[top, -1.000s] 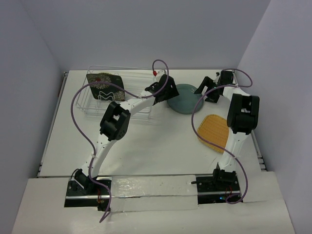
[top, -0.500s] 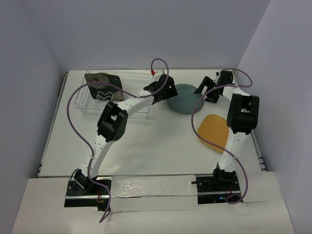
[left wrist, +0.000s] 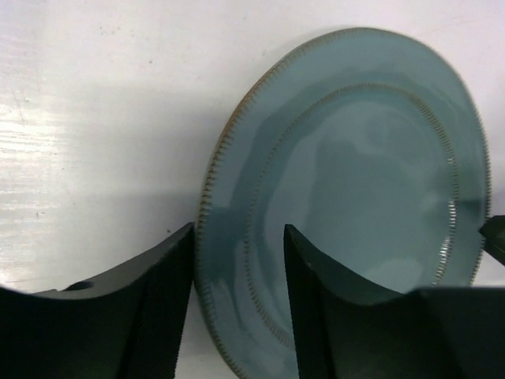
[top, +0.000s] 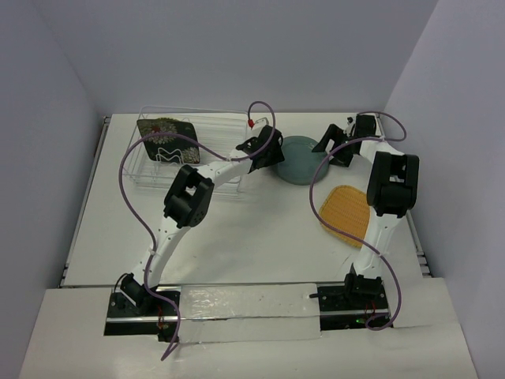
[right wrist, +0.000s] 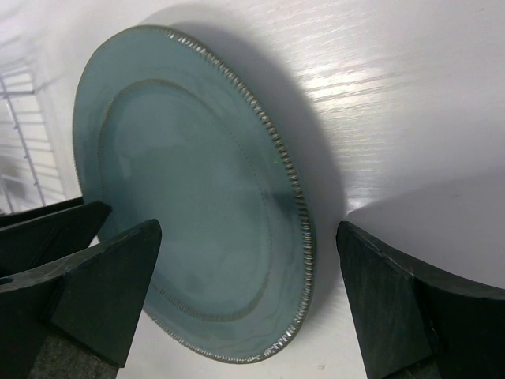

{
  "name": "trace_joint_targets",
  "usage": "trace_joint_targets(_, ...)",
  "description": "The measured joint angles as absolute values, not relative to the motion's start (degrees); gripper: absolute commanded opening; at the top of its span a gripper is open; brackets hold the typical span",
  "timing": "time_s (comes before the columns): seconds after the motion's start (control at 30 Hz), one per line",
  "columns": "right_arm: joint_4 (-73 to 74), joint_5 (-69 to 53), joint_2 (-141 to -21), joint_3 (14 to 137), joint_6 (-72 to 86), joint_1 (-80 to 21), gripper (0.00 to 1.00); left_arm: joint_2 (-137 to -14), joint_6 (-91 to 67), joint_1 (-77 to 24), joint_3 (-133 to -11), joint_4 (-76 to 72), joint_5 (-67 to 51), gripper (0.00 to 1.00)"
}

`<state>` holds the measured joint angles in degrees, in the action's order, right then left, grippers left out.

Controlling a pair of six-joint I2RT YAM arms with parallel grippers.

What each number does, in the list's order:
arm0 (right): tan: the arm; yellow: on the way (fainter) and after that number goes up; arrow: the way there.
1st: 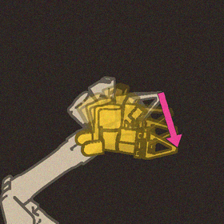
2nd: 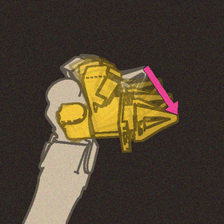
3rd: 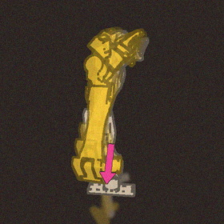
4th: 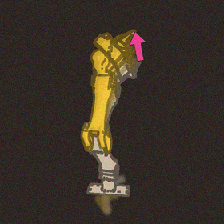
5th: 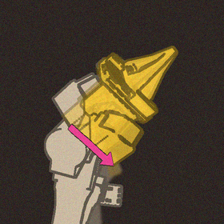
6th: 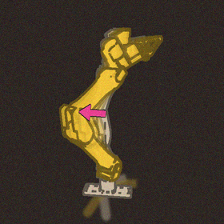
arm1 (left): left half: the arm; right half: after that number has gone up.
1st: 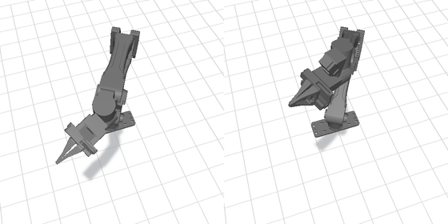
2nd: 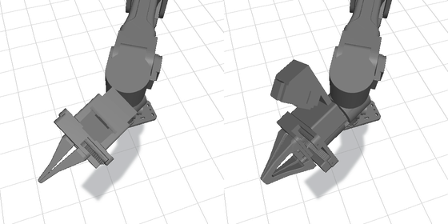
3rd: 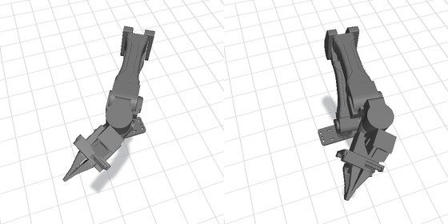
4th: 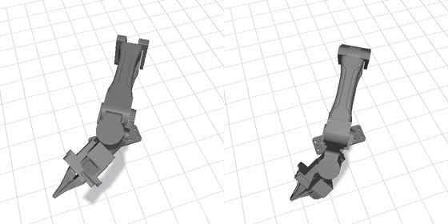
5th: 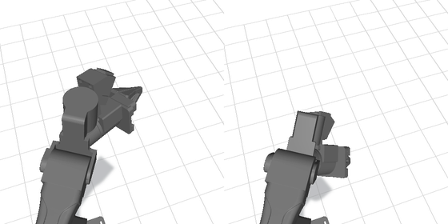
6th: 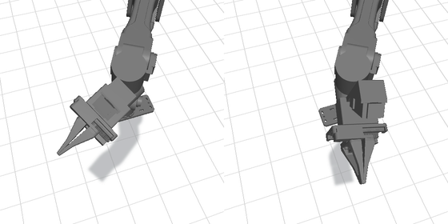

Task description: Load the plates into the dish rack

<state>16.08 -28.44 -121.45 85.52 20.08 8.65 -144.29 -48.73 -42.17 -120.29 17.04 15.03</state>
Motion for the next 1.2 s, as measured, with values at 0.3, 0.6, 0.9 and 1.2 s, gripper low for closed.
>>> trace_joint_targets(0.3,15.88,-32.56,-121.95,85.60,18.95,8.35,0.89,-144.99,-48.86,-41.45,-120.40,16.55,14.01,0.23)
trace_joint_targets(0.6,11.40,-33.98,-116.58,80.98,20.70,8.90,0.79,-145.01,-49.16,-41.45,-120.40,16.26,14.04,0.23)
trace_joint_targets(0.9,5.95,-38.64,-108.91,79.00,23.55,8.48,0.76,-145.17,-48.95,-41.61,-120.05,15.20,14.35,0.23)
trace_joint_targets(1.2,3.85,-38.31,-109.58,79.01,25.45,8.23,0.62,-145.18,-48.51,-41.60,-119.48,13.56,14.37,0.22)
